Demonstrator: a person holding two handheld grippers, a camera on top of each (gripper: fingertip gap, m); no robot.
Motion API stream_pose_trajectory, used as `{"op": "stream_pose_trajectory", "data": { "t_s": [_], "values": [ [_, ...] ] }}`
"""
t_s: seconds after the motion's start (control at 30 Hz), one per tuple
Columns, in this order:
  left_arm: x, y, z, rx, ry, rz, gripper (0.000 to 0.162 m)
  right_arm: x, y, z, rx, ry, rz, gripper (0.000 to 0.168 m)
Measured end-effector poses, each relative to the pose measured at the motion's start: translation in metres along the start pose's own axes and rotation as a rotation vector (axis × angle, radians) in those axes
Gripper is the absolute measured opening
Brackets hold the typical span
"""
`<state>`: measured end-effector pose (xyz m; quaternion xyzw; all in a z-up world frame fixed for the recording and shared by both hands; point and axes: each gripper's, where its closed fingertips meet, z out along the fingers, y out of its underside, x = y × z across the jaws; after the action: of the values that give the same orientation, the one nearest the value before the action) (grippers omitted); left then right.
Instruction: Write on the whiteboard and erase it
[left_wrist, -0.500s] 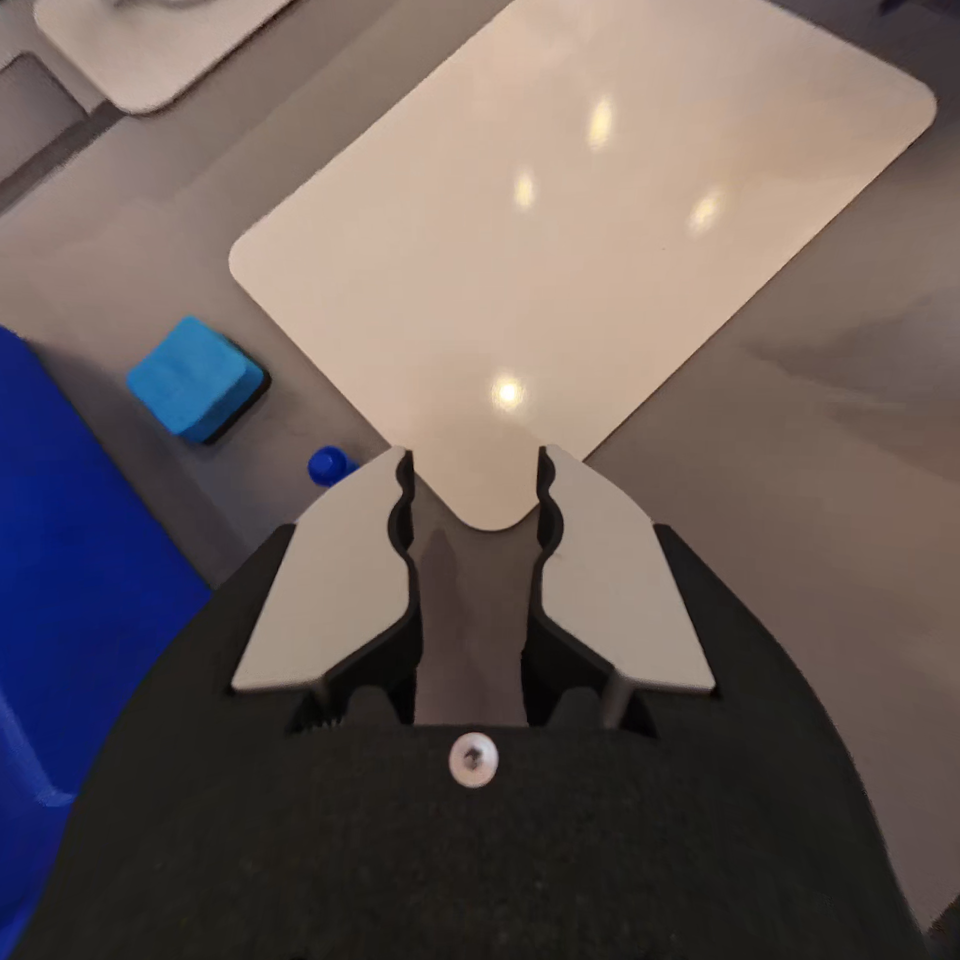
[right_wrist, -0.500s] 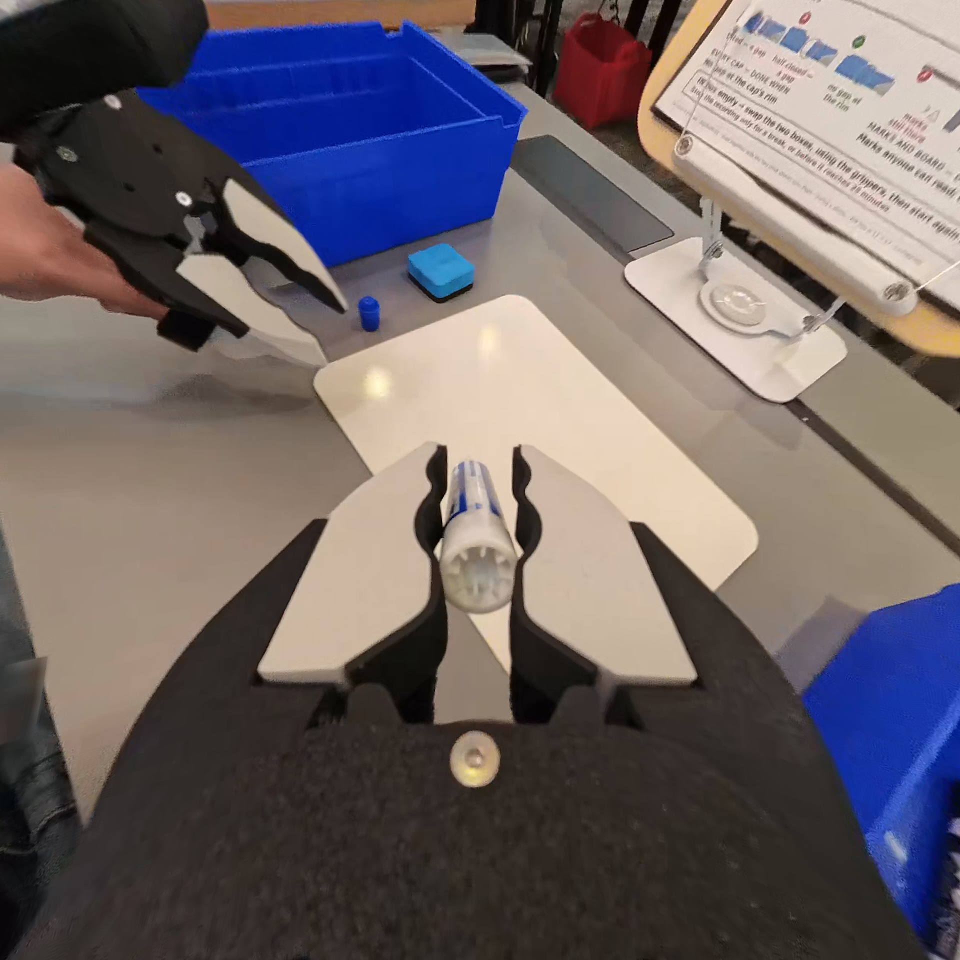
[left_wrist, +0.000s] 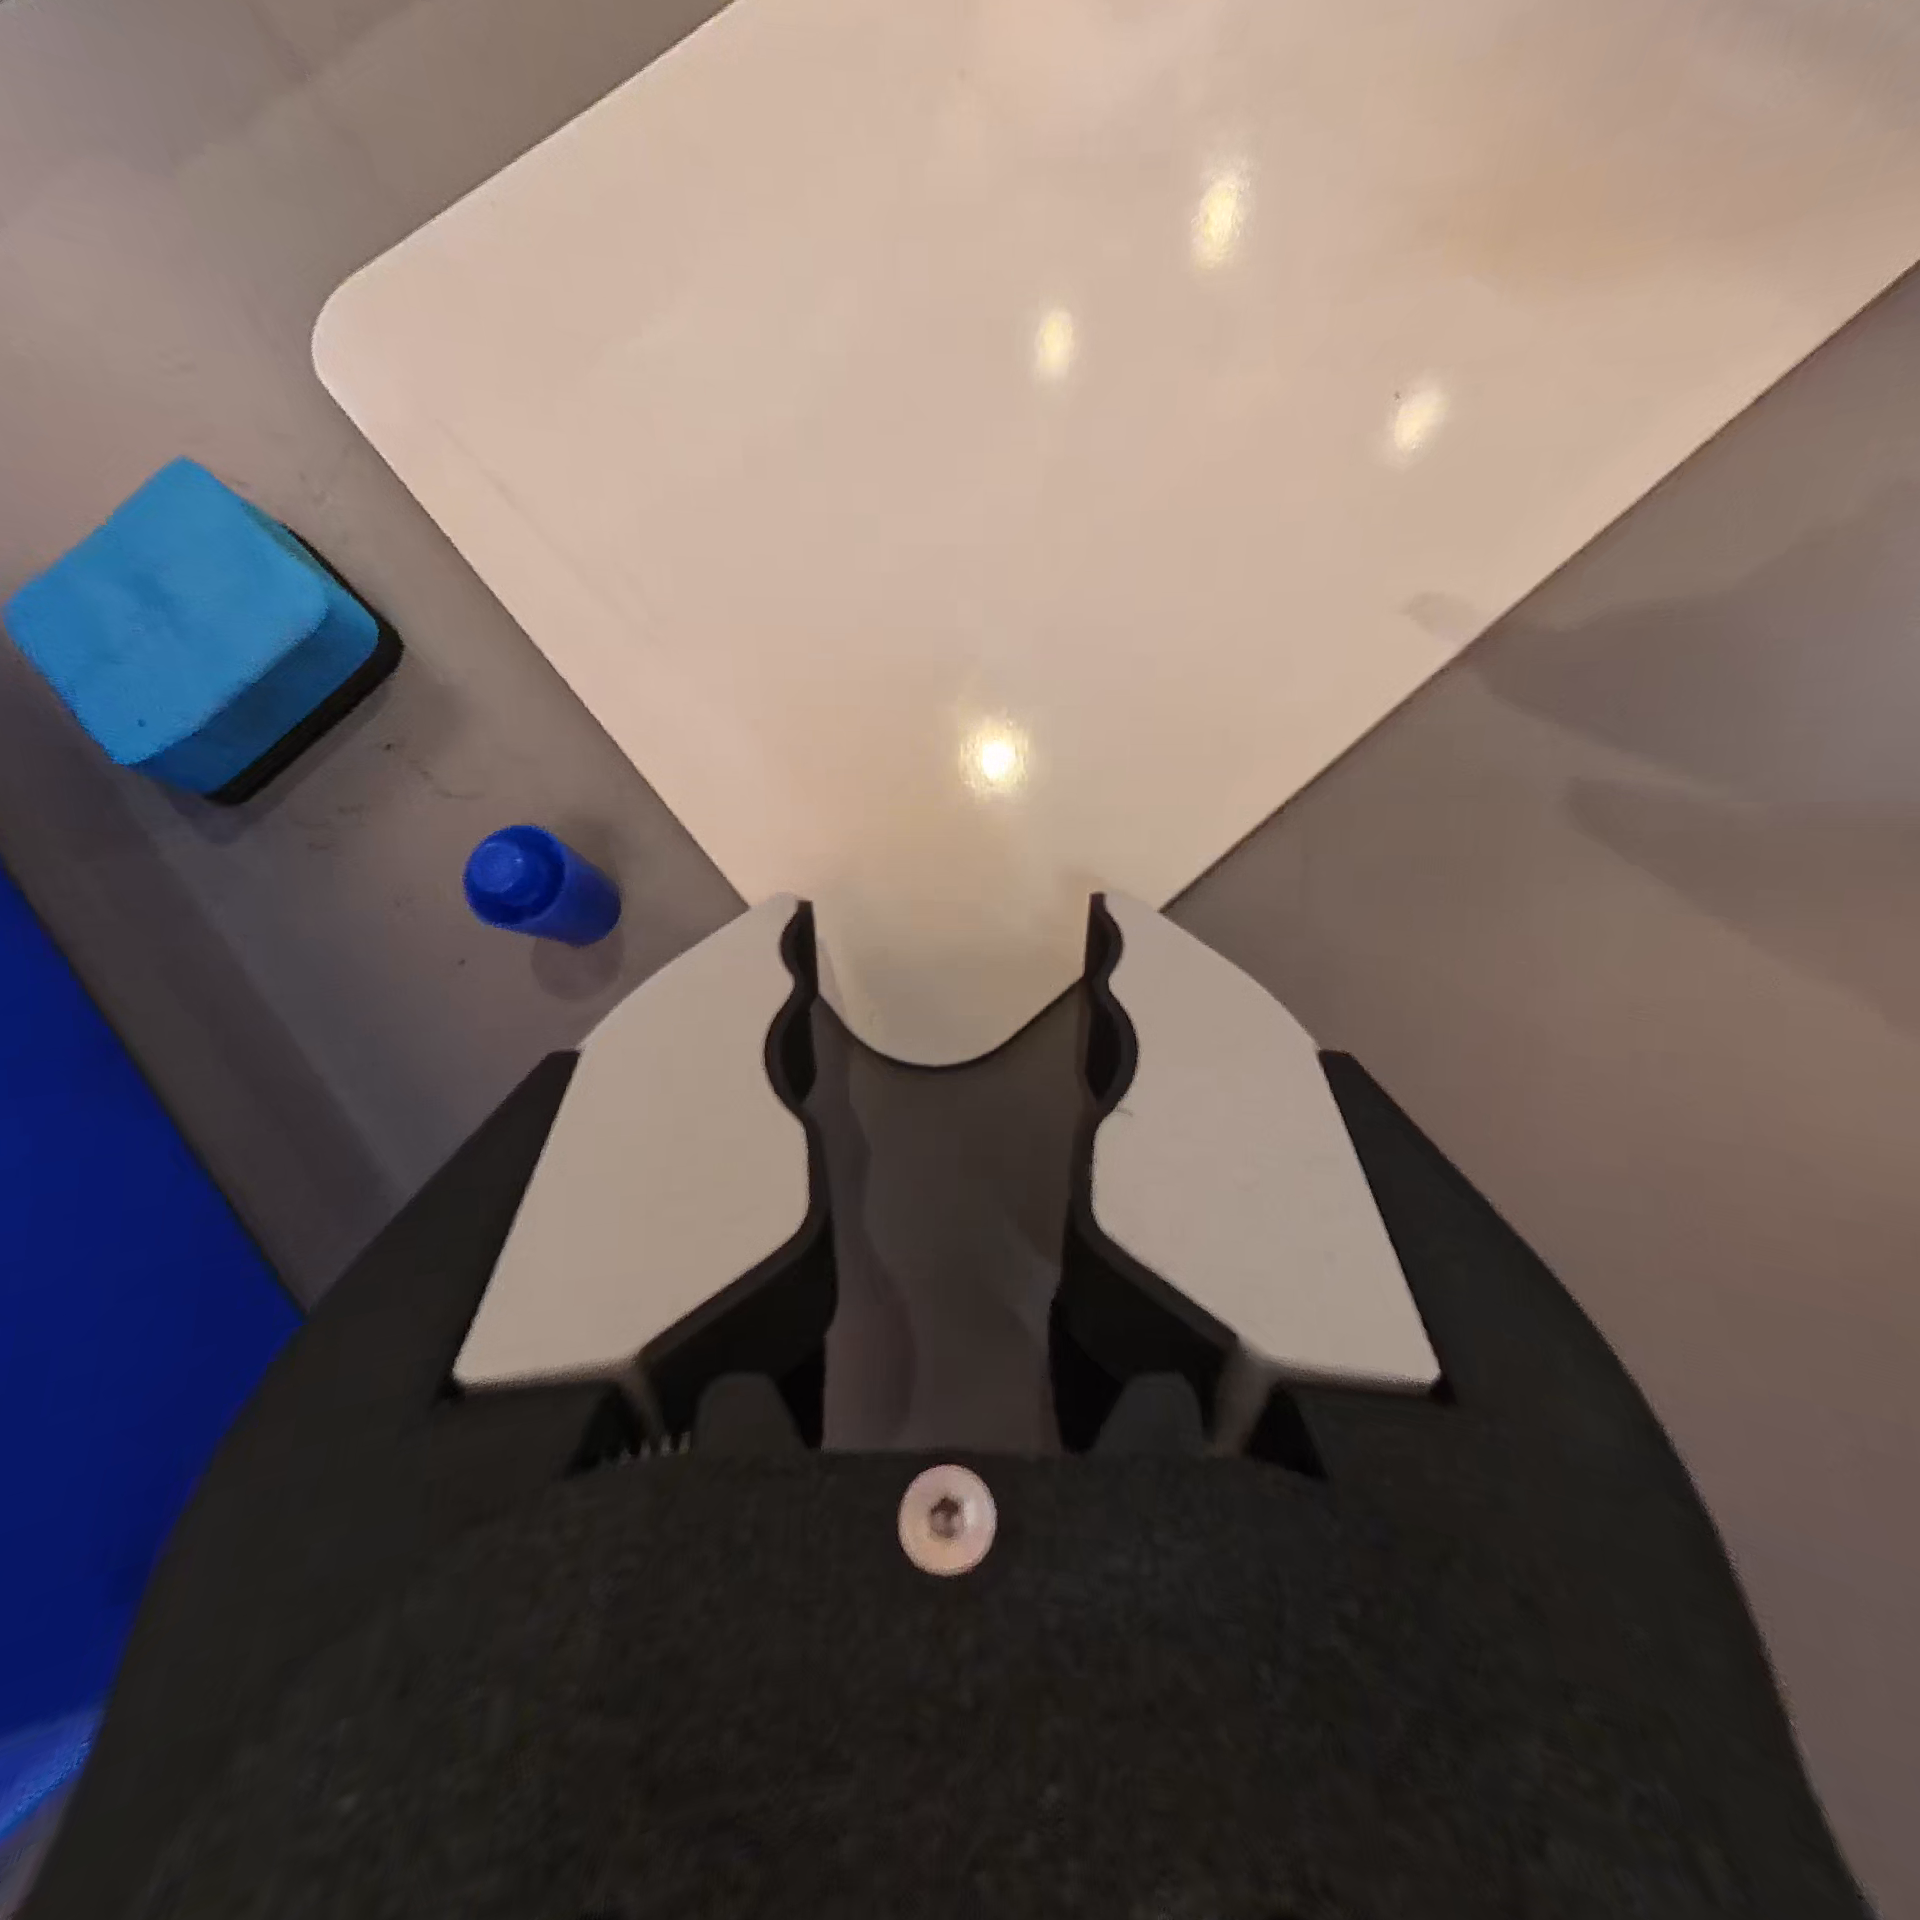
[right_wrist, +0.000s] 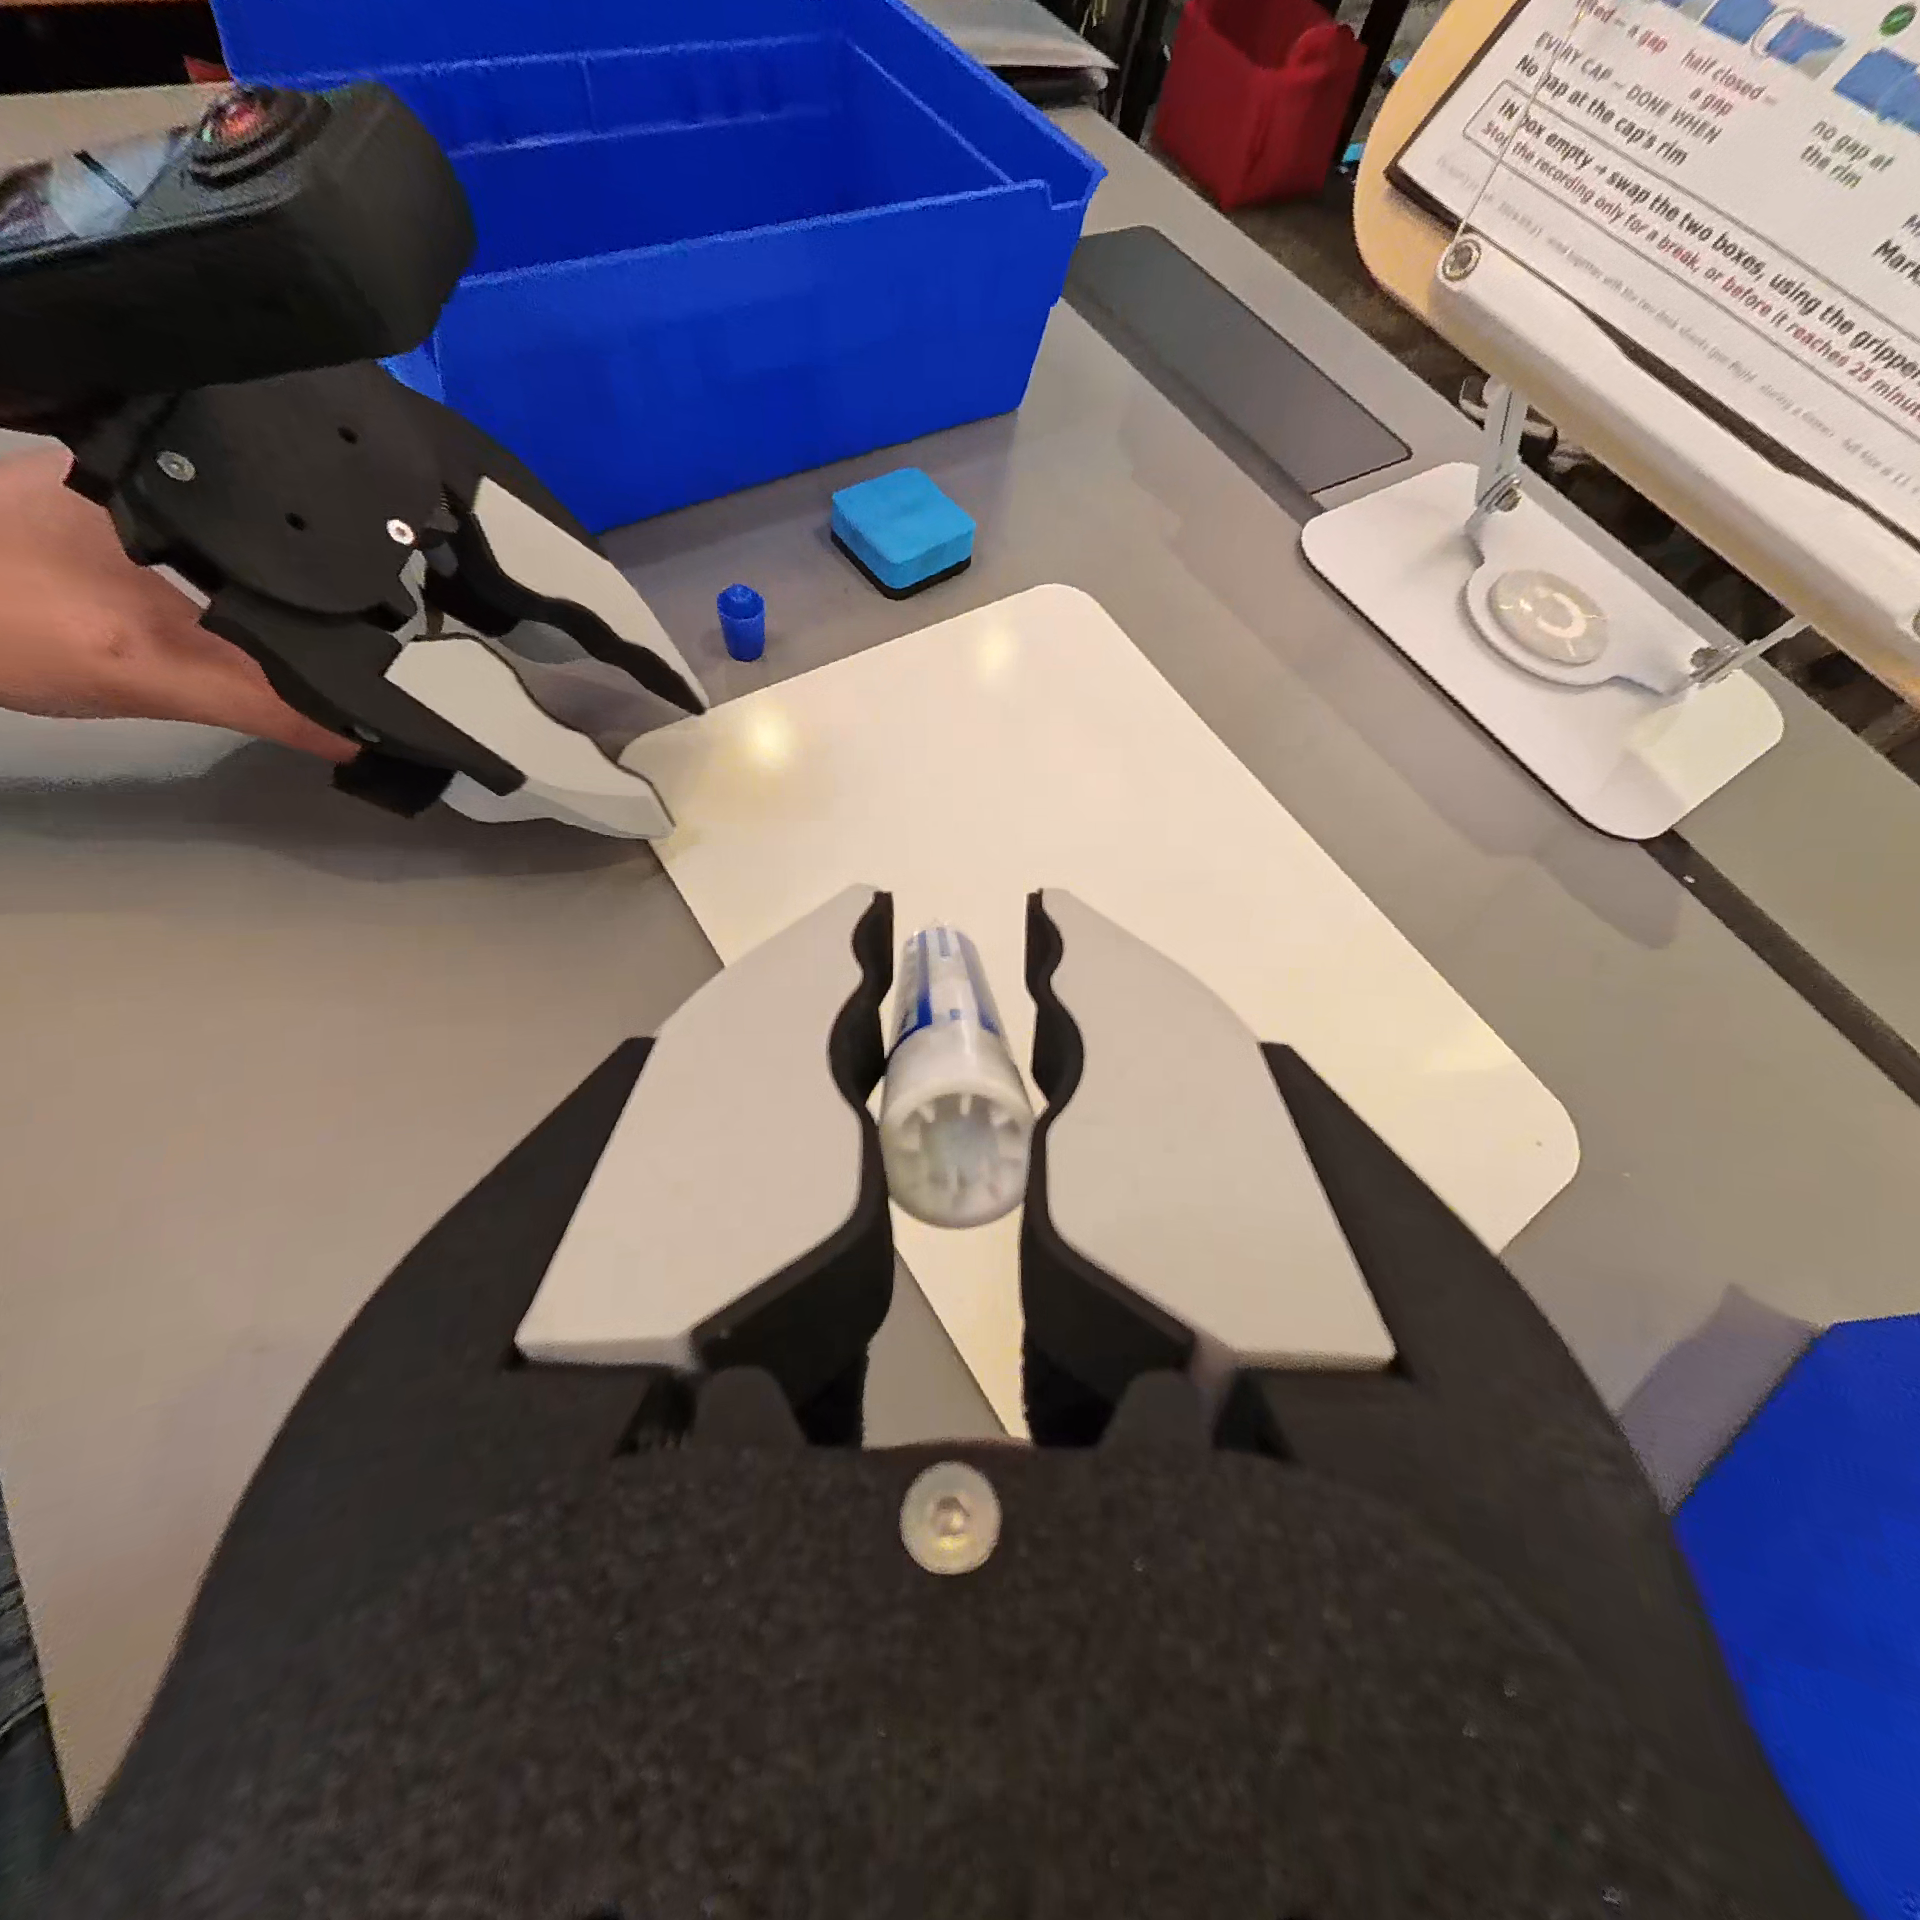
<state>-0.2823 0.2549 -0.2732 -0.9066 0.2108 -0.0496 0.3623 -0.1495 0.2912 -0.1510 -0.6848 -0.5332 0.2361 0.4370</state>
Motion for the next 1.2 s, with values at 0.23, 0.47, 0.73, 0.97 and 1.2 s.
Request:
{"op": "stream_pose_trajectory", "data": {
  "t_s": [0.23, 0.47, 0.73, 0.97, 1.2],
  "values": [
    [0.001, 0.001, 0.007, 0.003, 0.025, -0.047, 0.038, 0.003, 0.006, 0.004, 0.003, -0.011, 0.030, 0.024],
    [0.000, 0.002, 0.006, 0.039, 0.025, -0.050, 0.037, 0.006, 0.005, 0.017, 0.002, -0.023, 0.055, 0.024],
    [0.000, 0.002, 0.006, 0.046, 0.019, -0.052, 0.036, 0.023, -0.029, 0.040, -0.034, -0.050, 0.001, 0.020],
    [-0.001, 0.002, 0.006, 0.048, 0.016, -0.056, 0.036, 0.042, -0.064, 0.082, -0.094, -0.072, -0.034, 0.020],
    [-0.002, 0.003, 0.006, 0.049, 0.009, -0.063, 0.036, 0.039, -0.066, 0.148, -0.184, -0.109, -0.035, 0.020]
  ]
}}
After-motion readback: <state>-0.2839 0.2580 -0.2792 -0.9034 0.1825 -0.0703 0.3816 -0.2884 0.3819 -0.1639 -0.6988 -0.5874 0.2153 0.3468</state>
